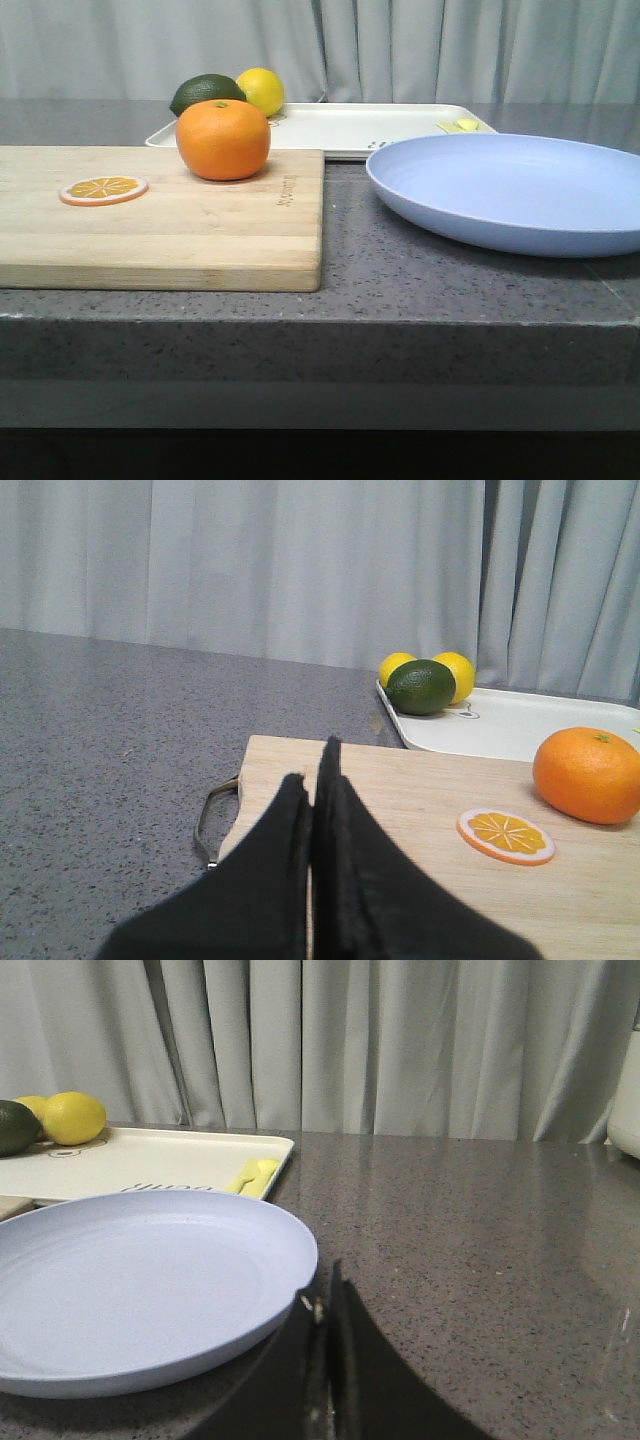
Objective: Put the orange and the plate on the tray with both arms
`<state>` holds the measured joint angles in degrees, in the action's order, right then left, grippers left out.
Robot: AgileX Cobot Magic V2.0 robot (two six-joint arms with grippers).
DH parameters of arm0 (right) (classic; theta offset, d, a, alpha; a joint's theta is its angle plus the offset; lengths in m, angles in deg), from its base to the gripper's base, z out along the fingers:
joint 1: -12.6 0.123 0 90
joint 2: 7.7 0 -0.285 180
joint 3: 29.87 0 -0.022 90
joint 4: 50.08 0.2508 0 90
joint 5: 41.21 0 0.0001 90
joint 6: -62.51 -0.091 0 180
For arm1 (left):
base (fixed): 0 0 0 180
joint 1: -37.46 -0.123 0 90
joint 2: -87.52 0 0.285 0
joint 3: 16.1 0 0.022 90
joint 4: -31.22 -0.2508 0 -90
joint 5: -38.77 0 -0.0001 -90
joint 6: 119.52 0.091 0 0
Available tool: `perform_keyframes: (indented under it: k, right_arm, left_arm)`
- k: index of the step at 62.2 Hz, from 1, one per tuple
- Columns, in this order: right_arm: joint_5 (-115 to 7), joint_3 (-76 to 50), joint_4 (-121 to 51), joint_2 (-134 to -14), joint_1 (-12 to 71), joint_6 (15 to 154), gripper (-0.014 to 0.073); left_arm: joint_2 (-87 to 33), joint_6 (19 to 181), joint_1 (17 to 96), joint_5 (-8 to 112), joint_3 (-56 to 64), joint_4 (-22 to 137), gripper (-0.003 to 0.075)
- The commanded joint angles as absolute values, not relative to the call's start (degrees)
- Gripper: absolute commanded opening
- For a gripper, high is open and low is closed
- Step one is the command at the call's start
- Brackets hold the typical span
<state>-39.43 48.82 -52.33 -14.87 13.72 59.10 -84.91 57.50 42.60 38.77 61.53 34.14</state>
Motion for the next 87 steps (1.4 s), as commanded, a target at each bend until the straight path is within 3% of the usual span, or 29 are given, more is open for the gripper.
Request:
perform_keyframes:
  k: [1,24,43,63,87]
  right_arm:
    - [-35.02,47.47,-52.07,-13.85,13.33,59.10,-0.0066]
    - [-36.95,46.93,-52.01,-13.85,13.33,59.10,-0.0066]
    - [-47.96,32.96,-52.06,-15.27,13.33,59.10,-0.0066]
    - [-62.59,15.99,-52.06,-29.64,13.33,59.15,-0.0066]
    - [-67.36,13.50,-52.06,-41.97,13.33,59.15,-0.0066]
  left_arm:
    - [-86.01,56.92,42.47,34.34,63.08,34.44,-0.0020]
    - [-85.89,56.92,42.47,33.97,60.84,34.44,-0.0020]
    - [-84.22,56.92,42.58,52.26,38.98,34.44,-0.0020]
    - [-68.29,57.16,42.58,67.99,22.19,34.08,-0.0020]
    - [-57.85,57.16,42.58,67.74,21.56,34.08,-0.0020]
